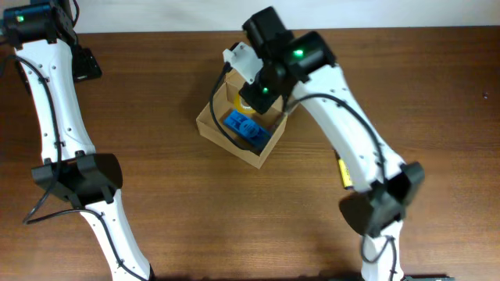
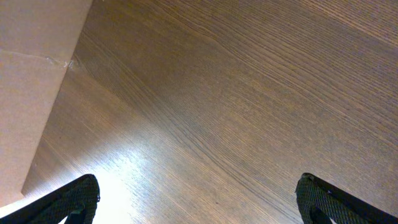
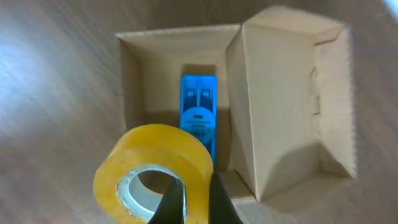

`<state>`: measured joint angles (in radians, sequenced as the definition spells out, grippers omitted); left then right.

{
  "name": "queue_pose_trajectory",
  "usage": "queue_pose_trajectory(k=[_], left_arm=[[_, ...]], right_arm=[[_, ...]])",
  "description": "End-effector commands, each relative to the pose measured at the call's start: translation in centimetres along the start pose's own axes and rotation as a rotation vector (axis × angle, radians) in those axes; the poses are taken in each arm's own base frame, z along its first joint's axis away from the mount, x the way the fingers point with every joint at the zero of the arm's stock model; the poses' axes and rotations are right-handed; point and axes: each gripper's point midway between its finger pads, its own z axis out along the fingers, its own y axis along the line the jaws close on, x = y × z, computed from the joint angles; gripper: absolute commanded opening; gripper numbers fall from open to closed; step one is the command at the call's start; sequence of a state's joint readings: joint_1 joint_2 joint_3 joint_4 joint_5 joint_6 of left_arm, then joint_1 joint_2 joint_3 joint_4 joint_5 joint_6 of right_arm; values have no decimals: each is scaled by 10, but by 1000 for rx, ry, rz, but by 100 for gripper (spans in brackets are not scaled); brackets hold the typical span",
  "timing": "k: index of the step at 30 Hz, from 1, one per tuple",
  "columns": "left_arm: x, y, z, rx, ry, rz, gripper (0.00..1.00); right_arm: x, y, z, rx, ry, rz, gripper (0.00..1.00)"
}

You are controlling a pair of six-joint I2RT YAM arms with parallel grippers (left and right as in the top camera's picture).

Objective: Pack container
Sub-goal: 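Carry the tape roll into the box and release it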

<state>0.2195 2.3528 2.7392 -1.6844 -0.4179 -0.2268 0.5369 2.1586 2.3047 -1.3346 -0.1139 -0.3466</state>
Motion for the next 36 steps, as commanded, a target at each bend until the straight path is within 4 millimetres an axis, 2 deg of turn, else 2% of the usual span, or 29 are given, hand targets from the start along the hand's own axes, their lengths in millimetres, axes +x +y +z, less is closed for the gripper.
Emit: queue_pose_trajectory(k=[1,9,13,17,21,28,29,31,32,36], left_arm=[[1,2,1,1,7,9,100],[1,2,1,1,7,9,100],[1,2,1,1,8,9,100],[1,2,1,1,7,9,100],[1,2,1,1,7,9,100],[1,2,1,1,7,9,100],[1,2,1,1,8,9,100],[1,2,1,1,7,9,100],[1,2,1,1,7,9,100],[1,2,1,1,7,9,100]], right_arm=[[11,0,44,-21,89,-8,4],[30,-2,111,-57,192,9,4],[35,-4,134,-60,216,32,4],[35,-2,142,-73,215,33,4],[31,9,142,-137,195,41,4],[30,10,142,-138,192,64,4],[30,10,142,-137,192,68,7],[30,10,142,-136,192,67,37],[30,9,142,-131,192,67,47],[32,2,141,-90,205,81,48]])
